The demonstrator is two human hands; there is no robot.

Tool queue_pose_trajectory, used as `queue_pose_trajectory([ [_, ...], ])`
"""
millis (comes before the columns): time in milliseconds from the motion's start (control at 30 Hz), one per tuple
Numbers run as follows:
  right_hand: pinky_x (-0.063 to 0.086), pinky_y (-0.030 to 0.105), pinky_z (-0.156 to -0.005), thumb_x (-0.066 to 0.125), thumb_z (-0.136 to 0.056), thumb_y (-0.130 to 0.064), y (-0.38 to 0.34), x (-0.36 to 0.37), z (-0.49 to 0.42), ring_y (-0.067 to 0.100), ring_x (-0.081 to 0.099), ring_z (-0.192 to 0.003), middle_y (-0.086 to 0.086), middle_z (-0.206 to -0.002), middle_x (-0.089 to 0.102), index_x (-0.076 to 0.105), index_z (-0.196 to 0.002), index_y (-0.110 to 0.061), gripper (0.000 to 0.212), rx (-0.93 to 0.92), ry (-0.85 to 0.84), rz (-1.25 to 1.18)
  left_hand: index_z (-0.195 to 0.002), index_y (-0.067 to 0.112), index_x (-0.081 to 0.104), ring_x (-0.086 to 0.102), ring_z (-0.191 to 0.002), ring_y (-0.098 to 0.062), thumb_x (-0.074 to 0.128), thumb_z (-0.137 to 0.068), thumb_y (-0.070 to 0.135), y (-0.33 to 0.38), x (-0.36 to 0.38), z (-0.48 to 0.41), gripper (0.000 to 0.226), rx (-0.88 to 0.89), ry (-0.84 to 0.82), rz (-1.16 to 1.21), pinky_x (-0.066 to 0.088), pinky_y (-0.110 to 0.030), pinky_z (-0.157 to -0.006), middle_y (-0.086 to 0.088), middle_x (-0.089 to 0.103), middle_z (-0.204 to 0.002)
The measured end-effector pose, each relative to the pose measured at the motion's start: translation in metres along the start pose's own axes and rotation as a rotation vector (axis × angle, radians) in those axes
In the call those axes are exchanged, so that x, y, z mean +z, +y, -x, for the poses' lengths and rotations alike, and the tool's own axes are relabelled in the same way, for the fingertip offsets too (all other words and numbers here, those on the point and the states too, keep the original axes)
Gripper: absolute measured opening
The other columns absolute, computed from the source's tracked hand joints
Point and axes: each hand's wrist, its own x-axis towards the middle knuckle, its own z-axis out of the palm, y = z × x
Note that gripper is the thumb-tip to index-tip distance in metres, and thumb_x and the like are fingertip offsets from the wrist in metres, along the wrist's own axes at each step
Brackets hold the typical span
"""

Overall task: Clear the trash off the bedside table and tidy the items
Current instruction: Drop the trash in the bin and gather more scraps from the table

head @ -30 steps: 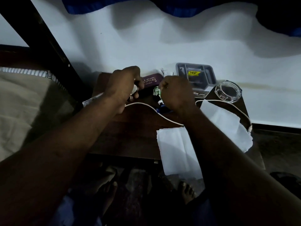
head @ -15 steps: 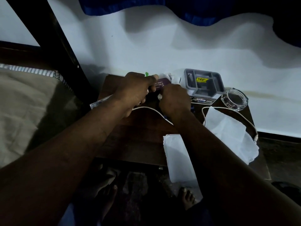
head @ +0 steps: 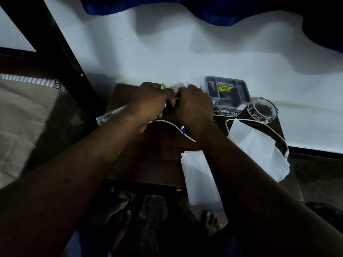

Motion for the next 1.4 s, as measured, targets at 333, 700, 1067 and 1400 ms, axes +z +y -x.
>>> queue_pose_trajectory([
  [333, 0.037, 0.031, -0.064, 0.061, -0.08, -0.012, 0.02, -0.032, 0.007, 0.037, 0.063, -0.083, 0.012, -0.087, 0.065, 0.059, -0.112, -0.014, 0.033, 0.06, -0.018, -0.265, -0.092, 0.001, 0.075, 0.048, -0.037, -0.012, 0.061, -0.101, 0.028, 0.002, 0.018, -0.005, 0.031, 0.042, -0.039, -0.062, 0.031, -0.014, -0.036, 0.0, 0.064, -0.058],
  [700, 0.055, 0.028, -0.072, 0.073, -0.079, -0.014, 0.048, -0.063, 0.017, 0.012, 0.07, -0.078, -0.01, -0.085, 0.075, 0.07, -0.083, -0.031, 0.018, 0.168, 0.181, -0.494, -0.085, 0.018, 0.079, 0.068, -0.075, -0.018, 0.07, -0.092, 0.037, 0.015, 0.018, -0.026, 0.022, 0.298, 0.003, -0.576, 0.047, -0.03, -0.064, 0.0, 0.071, -0.071],
  [1067, 0.045, 0.039, -0.057, 0.068, -0.086, -0.018, 0.094, -0.088, 0.022, 0.03, 0.055, -0.058, 0.02, -0.067, 0.061, 0.075, -0.068, -0.021, 0.02, 0.519, 0.176, -1.21, -0.068, 0.032, 0.072, 0.064, -0.068, 0.0, 0.08, -0.082, 0.031, 0.007, 0.045, -0.039, 0.017, 0.193, -0.091, -0.551, 0.039, -0.01, -0.053, 0.016, 0.07, -0.065],
  [1400, 0.022, 0.019, -0.043, 0.049, -0.09, -0.028, 0.095, -0.106, 0.029, 0.022, 0.025, -0.058, 0.013, -0.084, 0.035, 0.053, -0.108, -0.011, 0.026, 0.721, 0.014, -1.573, -0.122, 0.021, 0.068, 0.065, -0.109, -0.024, 0.08, -0.078, 0.055, -0.026, 0.091, -0.056, 0.057, 0.212, -0.11, -0.786, 0.05, -0.031, -0.084, -0.003, 0.071, -0.113],
])
